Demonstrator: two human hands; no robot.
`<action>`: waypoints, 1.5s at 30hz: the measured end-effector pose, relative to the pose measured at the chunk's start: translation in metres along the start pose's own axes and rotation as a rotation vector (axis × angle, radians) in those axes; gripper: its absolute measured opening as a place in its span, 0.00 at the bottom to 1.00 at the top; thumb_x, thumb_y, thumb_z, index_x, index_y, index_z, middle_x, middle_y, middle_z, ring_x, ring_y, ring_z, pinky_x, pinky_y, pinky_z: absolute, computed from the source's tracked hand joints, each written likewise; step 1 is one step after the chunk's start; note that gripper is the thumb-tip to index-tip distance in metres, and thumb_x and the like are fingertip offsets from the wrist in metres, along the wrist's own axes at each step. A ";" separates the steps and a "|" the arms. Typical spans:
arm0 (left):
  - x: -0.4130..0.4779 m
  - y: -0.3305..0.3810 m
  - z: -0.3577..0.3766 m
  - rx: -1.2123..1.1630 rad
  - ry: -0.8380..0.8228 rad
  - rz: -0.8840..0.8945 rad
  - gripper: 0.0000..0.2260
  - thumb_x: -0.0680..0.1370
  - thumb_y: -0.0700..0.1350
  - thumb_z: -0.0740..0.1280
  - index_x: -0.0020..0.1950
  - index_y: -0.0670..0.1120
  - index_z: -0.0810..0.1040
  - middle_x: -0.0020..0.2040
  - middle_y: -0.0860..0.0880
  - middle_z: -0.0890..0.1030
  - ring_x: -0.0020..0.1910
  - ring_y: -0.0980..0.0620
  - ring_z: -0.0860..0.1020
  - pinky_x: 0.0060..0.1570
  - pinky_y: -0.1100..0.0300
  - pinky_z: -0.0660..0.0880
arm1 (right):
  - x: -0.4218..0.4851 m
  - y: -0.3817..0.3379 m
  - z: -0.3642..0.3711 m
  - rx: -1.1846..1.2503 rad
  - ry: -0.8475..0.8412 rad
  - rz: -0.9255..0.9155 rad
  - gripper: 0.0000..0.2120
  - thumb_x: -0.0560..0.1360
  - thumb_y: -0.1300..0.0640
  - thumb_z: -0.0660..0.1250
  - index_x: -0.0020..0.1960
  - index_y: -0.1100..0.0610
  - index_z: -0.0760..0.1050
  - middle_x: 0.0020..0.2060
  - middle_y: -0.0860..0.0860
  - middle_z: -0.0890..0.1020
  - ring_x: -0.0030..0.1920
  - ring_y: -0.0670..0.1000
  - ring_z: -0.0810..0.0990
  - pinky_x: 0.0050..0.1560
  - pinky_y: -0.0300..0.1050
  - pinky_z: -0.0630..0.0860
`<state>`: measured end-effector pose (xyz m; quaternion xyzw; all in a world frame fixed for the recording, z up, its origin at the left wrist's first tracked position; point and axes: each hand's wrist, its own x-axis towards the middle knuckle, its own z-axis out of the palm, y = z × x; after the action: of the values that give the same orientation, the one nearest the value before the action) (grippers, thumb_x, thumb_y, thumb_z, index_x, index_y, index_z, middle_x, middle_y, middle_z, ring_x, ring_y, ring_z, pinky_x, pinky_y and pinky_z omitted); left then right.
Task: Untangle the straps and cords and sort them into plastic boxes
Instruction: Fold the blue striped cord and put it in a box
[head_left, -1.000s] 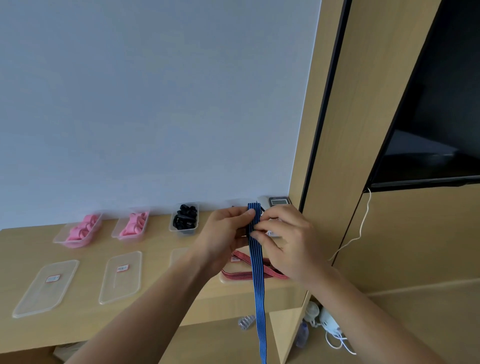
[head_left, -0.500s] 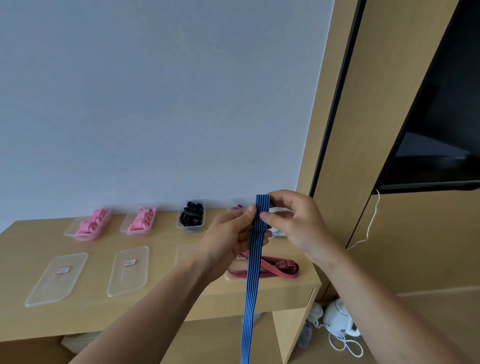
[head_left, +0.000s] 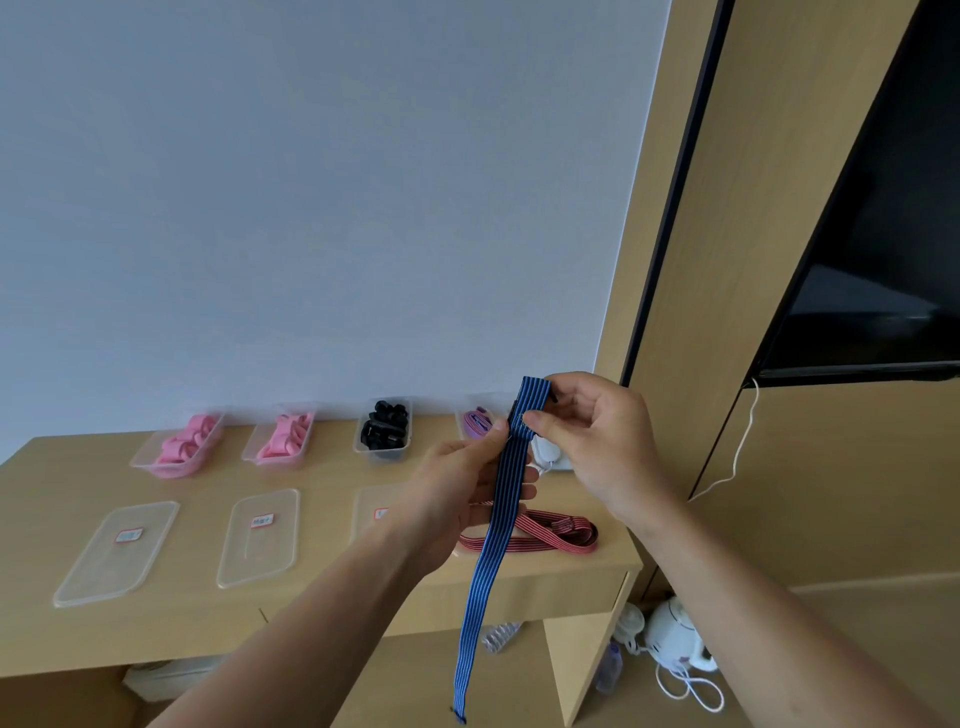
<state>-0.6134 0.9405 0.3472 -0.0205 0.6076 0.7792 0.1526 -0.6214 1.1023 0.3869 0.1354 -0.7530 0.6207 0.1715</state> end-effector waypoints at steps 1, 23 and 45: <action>0.000 0.001 0.001 0.018 0.006 -0.016 0.23 0.82 0.59 0.66 0.56 0.39 0.84 0.50 0.38 0.87 0.48 0.41 0.87 0.46 0.50 0.84 | -0.002 0.001 0.001 -0.036 0.025 -0.030 0.12 0.70 0.70 0.76 0.46 0.55 0.82 0.39 0.48 0.86 0.40 0.45 0.85 0.44 0.37 0.80; 0.007 0.006 0.004 -0.031 -0.056 0.077 0.13 0.85 0.43 0.63 0.56 0.35 0.83 0.48 0.38 0.84 0.43 0.43 0.82 0.46 0.49 0.83 | -0.018 0.023 0.000 -0.277 -0.048 -0.060 0.22 0.69 0.60 0.79 0.59 0.48 0.78 0.51 0.42 0.80 0.52 0.42 0.80 0.49 0.41 0.79; 0.002 -0.023 -0.001 0.041 -0.001 -0.082 0.21 0.84 0.56 0.65 0.58 0.38 0.83 0.50 0.36 0.87 0.51 0.37 0.86 0.53 0.44 0.84 | -0.010 0.026 -0.003 -0.466 -0.090 -0.017 0.09 0.74 0.63 0.73 0.54 0.56 0.82 0.45 0.46 0.85 0.46 0.45 0.82 0.48 0.36 0.77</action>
<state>-0.6091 0.9444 0.3247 -0.0420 0.6219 0.7598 0.1851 -0.6229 1.1104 0.3596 0.1261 -0.8815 0.4222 0.1696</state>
